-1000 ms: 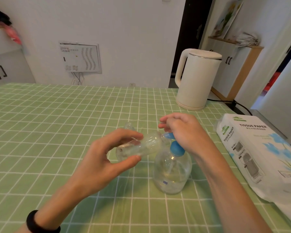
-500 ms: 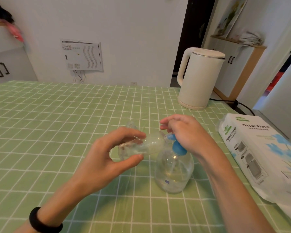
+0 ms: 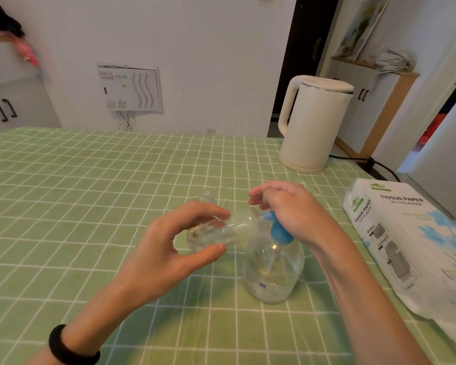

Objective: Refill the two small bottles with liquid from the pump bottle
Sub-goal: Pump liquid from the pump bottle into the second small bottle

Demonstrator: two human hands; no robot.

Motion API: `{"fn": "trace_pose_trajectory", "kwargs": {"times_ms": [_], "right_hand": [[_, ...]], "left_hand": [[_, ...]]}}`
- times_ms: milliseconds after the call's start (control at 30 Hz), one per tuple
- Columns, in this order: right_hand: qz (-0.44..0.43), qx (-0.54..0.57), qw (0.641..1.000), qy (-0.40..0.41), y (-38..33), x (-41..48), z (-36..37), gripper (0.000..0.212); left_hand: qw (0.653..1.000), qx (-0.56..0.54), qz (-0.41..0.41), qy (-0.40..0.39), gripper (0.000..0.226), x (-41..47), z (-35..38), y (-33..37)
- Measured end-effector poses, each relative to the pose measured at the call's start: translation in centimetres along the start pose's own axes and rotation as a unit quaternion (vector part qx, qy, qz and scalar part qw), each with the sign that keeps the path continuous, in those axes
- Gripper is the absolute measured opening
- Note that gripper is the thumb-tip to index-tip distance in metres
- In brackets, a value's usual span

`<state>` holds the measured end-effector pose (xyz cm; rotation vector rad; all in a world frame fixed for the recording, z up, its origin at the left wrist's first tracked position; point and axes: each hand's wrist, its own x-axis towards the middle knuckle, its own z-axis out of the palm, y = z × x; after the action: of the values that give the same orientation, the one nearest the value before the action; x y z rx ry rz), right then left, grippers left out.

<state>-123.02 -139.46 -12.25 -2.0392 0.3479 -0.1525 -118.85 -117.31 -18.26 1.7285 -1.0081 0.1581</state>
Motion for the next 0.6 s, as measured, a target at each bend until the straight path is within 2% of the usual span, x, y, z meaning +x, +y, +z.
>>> {"fn": "trace_pose_trajectory", "kwargs": {"times_ms": [200,433,600], "right_hand": [[-0.043,-0.013,0.999,0.026,-0.01,0.28,-0.15,0.033],[0.006,0.008,1.000,0.009,0.24,0.21,0.44,0.035],[-0.027,0.002,0.999,0.034,-0.11,-0.01,0.10,0.033]], "left_hand": [[1.000,-0.007,0.003,0.006,0.042,0.13,-0.20,-0.13],[1.000,-0.002,0.004,0.001,0.041,0.12,-0.20,-0.22],[1.000,-0.006,0.001,0.001,0.042,0.07,-0.20,-0.17]]}}
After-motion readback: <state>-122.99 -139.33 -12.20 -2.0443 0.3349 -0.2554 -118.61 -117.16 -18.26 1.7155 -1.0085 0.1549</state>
